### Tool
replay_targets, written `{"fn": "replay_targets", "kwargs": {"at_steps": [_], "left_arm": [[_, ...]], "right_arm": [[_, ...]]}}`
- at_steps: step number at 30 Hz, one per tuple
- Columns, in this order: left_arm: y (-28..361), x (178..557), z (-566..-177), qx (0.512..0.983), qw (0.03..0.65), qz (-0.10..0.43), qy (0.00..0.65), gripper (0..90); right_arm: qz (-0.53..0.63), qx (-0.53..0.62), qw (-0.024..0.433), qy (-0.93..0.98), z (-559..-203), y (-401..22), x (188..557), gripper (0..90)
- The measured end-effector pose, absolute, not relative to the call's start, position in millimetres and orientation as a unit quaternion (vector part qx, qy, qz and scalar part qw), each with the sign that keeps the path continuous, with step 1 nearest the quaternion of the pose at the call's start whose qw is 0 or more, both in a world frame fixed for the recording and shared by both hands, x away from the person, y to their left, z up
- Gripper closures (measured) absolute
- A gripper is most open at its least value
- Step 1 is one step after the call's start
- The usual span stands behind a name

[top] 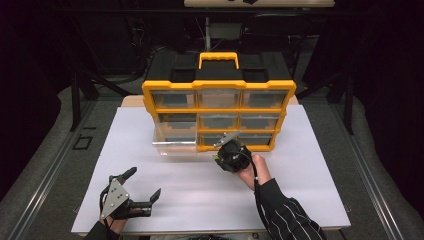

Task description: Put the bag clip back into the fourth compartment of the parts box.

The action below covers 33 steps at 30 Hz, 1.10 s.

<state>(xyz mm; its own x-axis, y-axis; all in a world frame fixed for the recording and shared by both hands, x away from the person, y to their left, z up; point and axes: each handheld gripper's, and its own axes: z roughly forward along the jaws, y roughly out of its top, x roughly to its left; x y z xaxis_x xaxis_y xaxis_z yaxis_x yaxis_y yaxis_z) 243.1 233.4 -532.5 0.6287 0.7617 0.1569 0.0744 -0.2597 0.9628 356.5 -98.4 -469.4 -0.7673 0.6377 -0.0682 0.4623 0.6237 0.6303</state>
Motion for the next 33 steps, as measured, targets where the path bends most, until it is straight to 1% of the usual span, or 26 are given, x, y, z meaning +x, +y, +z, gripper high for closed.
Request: {"fn": "replay_targets", "kwargs": {"at_steps": [7,20,26,33], "left_arm": [[234,243,-532,0.726,0.535,0.32,0.289,0.0],[234,244,-533,0.727,0.534,0.32,0.289,0.0],[234,244,-533,0.727,0.533,0.32,0.291,0.0],[234,244,-533,0.728,0.533,0.32,0.29,0.0]], "right_arm": [[0.304,0.301,0.148,0.892,-458,-97,361,80.6],[0.306,0.291,0.134,0.896,-444,-98,369,80.6],[0.307,0.289,0.134,0.897,-437,-101,373,80.6],[0.311,0.287,0.128,0.897,-424,-103,377,80.5]]}}
